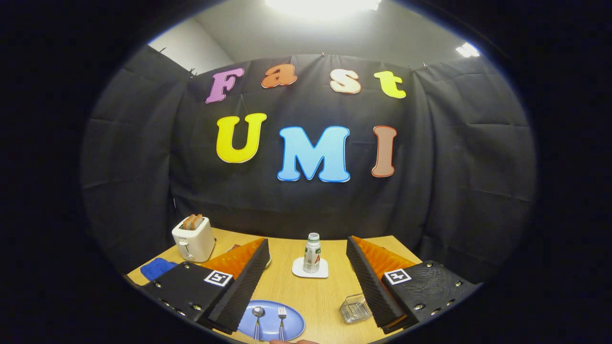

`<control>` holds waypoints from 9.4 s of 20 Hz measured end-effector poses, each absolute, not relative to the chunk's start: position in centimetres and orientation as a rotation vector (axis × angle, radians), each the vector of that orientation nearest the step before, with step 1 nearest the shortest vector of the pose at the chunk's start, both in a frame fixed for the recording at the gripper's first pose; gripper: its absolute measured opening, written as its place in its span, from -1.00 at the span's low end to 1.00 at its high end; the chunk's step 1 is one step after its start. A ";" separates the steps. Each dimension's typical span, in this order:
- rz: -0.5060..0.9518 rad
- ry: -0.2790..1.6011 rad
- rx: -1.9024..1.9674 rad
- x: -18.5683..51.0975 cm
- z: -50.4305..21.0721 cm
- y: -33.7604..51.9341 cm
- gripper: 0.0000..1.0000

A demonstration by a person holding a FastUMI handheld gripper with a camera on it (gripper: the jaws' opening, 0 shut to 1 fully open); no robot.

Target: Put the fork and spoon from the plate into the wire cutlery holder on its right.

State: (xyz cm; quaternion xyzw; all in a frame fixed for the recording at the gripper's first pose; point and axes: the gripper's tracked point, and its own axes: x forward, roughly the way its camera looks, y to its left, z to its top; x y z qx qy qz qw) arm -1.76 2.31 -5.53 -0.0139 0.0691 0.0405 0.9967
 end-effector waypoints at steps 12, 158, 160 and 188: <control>0.163 0.349 -0.112 -2.4 -13.9 4.7 0.99; 0.583 1.578 -0.515 -8.0 -27.7 7.1 -0.49; 0.584 1.597 -0.504 -8.2 -28.5 7.9 -0.50; 0.478 1.653 -0.315 -8.9 -35.7 12.6 -0.50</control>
